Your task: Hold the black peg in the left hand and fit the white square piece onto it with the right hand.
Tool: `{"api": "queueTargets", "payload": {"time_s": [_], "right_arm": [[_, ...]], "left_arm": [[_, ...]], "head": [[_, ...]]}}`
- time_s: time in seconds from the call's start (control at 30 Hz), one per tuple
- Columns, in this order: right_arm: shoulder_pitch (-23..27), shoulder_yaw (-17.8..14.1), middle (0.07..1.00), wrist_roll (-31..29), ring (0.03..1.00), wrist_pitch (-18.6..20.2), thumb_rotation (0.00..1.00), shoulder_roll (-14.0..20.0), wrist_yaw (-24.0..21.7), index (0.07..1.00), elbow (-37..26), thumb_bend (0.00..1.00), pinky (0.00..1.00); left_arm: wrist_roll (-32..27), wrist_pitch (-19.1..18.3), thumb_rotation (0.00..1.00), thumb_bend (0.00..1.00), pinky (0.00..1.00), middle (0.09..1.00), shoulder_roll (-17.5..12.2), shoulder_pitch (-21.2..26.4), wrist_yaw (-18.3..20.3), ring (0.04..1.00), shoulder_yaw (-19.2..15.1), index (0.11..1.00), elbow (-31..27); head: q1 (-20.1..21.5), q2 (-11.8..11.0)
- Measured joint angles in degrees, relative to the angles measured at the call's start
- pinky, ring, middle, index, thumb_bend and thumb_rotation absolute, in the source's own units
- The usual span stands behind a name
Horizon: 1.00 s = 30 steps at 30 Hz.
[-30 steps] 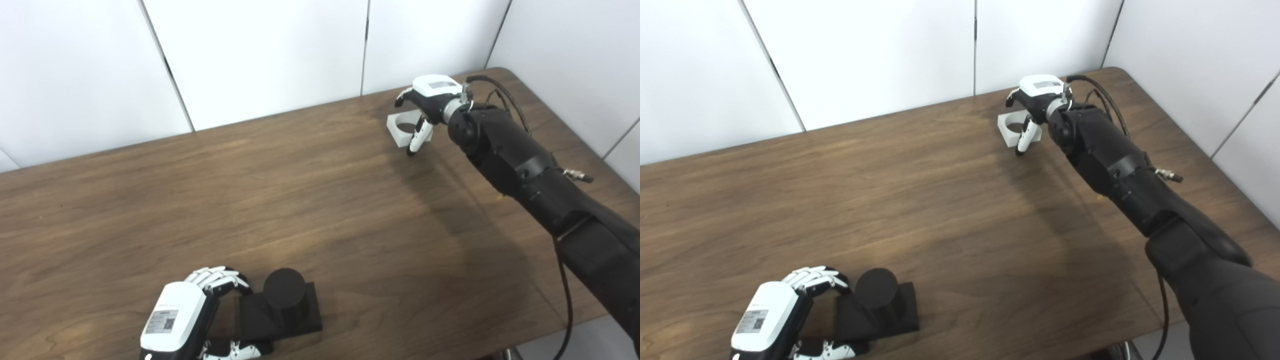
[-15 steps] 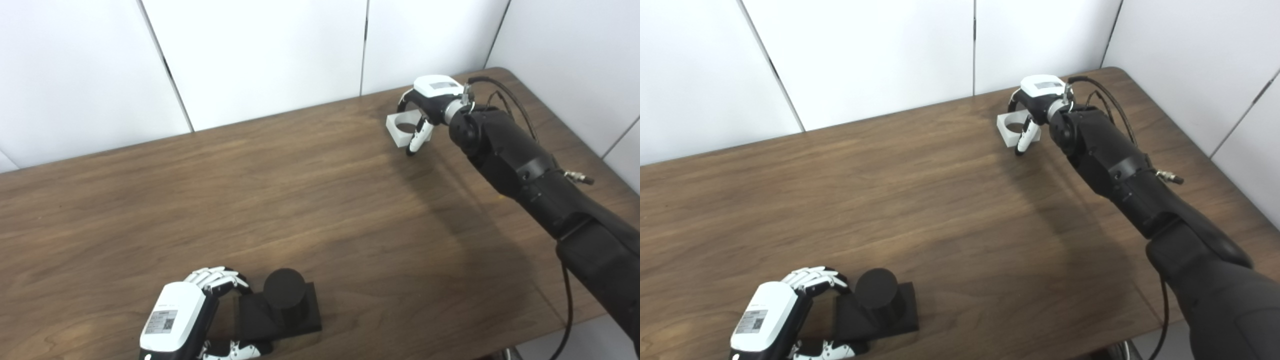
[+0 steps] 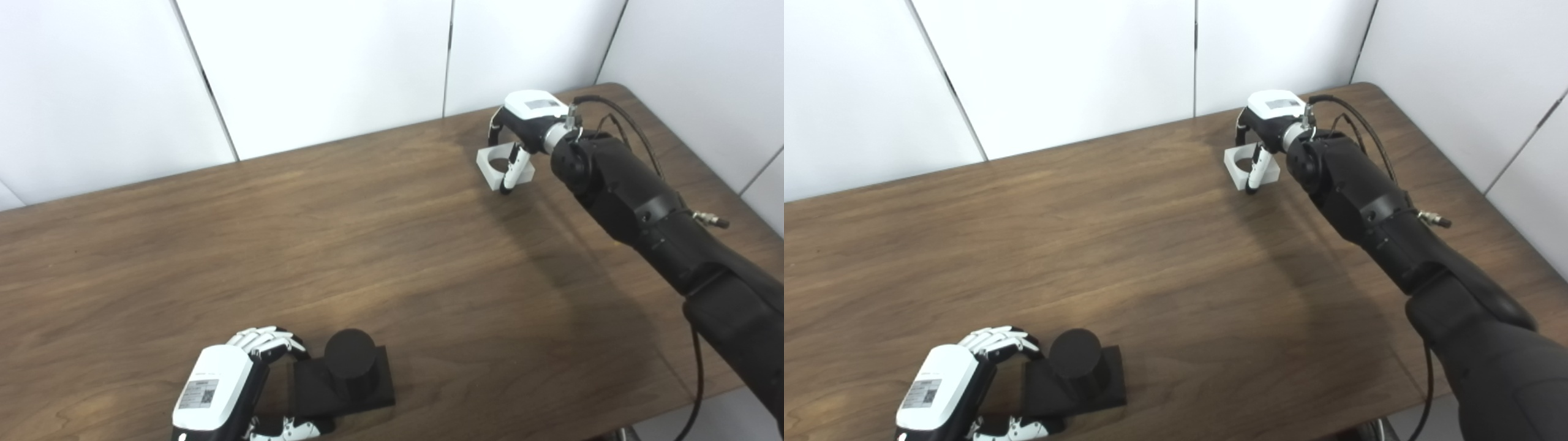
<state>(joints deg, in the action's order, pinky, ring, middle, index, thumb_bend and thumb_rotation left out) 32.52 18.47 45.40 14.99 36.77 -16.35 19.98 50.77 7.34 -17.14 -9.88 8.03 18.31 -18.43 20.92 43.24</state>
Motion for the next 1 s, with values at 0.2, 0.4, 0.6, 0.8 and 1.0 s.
{"api": "queueTargets", "payload": {"time_s": [0.2,0.4,0.6,0.8,1.0], "right_arm": [[-0.2,-0.1,0.758,-0.1,0.849,-0.2,0.13,0.1,0.1,0.485,-0.1,0.52,0.77],[-1.0,0.1,0.777,0.1,0.865,-0.8,0.13,0.6,-0.5,0.486,-2.0,0.52,0.78],[-4.2,0.2,0.772,0.0,0.856,-1.2,0.13,1.7,-5.1,0.485,-13.3,0.52,0.81],[-5.0,-0.2,0.768,0.6,0.859,-1.1,0.13,3.4,-14.2,0.486,-32.1,0.52,0.81],[-5.6,-1.5,0.76,-0.7,0.857,1.2,0.13,3.2,-23.9,0.485,-46.2,0.52,0.82]], "left_arm": [[0.0,0.0,0.05,0.52,0.8,0.721,0.1,0.0,0.1,0.783,0.0,0.485,0.0],[0.0,0.0,0.05,0.52,0.8,0.722,0.2,0.0,0.1,0.784,-0.1,0.485,0.0],[0.2,0.0,0.05,0.52,0.8,0.722,0.2,0.0,0.0,0.785,-0.2,0.485,0.0],[0.8,-0.3,0.05,0.52,0.8,0.721,0.9,0.1,0.0,0.783,-0.2,0.484,0.0],[1.2,-0.8,0.05,0.52,0.81,0.727,1.4,0.2,0.0,0.791,0.1,0.485,0.1]], "head": [[-0.3,-0.3],[-0.7,-0.4],[-2.3,0.1],[-5.0,1.0],[-7.3,1.6]]}}
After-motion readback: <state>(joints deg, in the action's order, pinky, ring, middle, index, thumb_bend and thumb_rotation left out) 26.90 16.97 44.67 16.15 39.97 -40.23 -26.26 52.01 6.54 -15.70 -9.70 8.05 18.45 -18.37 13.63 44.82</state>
